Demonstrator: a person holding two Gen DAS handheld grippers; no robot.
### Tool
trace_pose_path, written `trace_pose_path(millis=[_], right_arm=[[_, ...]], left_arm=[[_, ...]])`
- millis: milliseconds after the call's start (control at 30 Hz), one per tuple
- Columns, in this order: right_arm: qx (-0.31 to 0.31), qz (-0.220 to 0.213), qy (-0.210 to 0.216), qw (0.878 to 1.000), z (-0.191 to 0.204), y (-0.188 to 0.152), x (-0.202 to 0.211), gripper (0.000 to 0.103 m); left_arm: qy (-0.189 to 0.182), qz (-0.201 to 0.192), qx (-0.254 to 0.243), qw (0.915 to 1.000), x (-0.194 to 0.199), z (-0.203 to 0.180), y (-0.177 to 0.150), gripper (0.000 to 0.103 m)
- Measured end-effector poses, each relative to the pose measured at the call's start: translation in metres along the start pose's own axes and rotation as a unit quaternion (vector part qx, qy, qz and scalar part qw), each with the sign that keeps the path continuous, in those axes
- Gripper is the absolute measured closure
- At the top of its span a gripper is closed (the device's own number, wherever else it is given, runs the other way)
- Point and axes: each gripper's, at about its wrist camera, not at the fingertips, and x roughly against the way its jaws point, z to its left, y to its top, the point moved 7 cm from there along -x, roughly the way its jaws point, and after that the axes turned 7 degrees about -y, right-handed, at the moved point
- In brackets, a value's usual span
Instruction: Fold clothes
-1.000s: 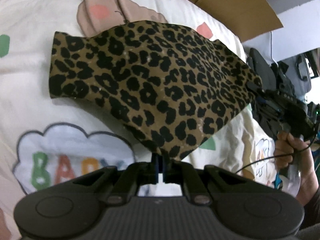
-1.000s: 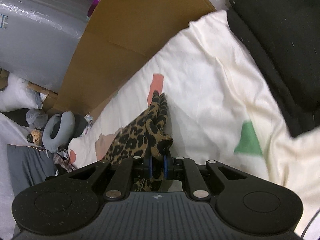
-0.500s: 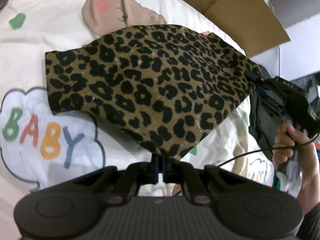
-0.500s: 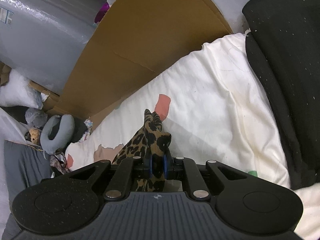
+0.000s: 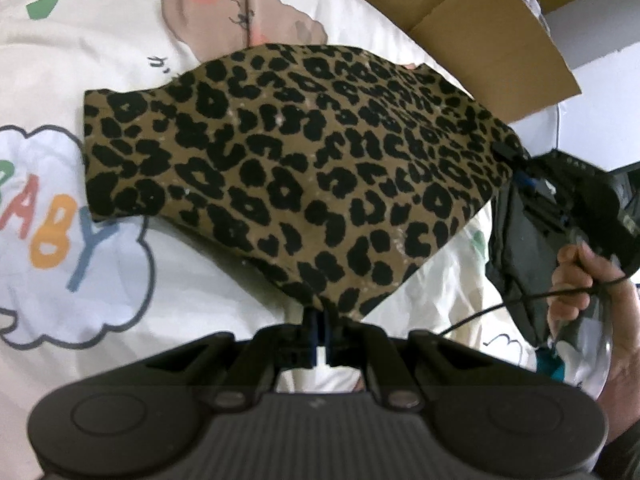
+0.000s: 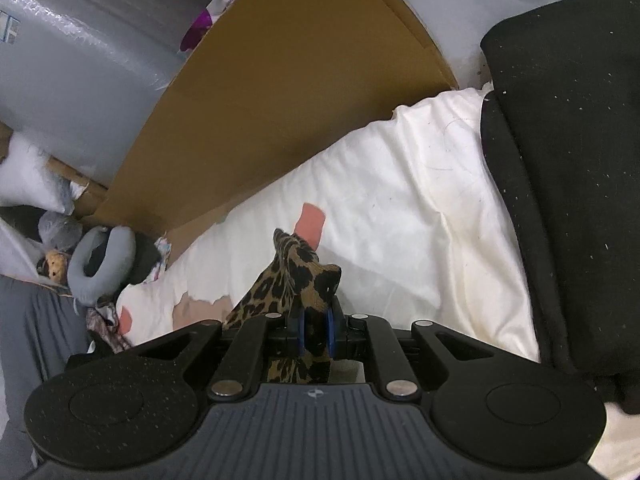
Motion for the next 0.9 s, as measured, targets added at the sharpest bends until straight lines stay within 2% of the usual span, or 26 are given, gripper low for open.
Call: trace_pose_path(millis=[100, 200, 300, 400, 500, 567, 700, 833, 900], right_arm=[[0.001, 0.002, -0.012, 1.000, -0.007, 0.002, -0.012, 0.093], [-0.016, 0.012, -0.024, 1.000, -0.022, 0.001, -0.024, 0.093], [-0.055, 0.021, -0.030, 0.998, -0.040, -0.004, -0.030, 0.086], [-0.071, 0.015, -0.027, 0.997, -0.049, -0.009, -0.023, 0.080], [-0.082, 0.007, -0.027, 0.996, -0.055, -0.013, -0.012, 0.076], [-0.088, 0.001, -0.023, 0.996, -0.057, -0.016, -0.003, 0.062], [-0.095, -0.003, -0.015, 0.995, -0.057, -0.027, 0.012, 0.057], [-0.095, -0.007, 0.001, 0.995, -0.053, -0.037, 0.023, 0.056], [-0.097, -0.004, 0.010, 0.995, -0.050, -0.043, 0.028, 0.052]], left_arm=[[-0.007, -0.002, 0.029, 0.9995, -0.010, 0.008, -0.004, 0.100], [-0.002, -0.002, 0.038, 0.9993, -0.017, 0.014, -0.008, 0.100], [0.000, 0.000, 0.066, 0.9979, -0.015, 0.023, -0.014, 0.100], [0.010, 0.005, 0.046, 0.9989, -0.005, 0.024, -0.015, 0.099], [0.019, 0.032, 0.036, 0.9987, 0.005, 0.023, -0.012, 0.096], [0.028, 0.053, 0.008, 0.9982, 0.022, 0.015, -0.014, 0.088], [0.036, 0.071, -0.048, 0.9957, 0.052, 0.009, -0.008, 0.079], [0.060, 0.053, -0.108, 0.9909, 0.070, -0.002, 0.015, 0.073], [0.069, 0.046, -0.138, 0.9869, 0.073, -0.007, 0.029, 0.070]])
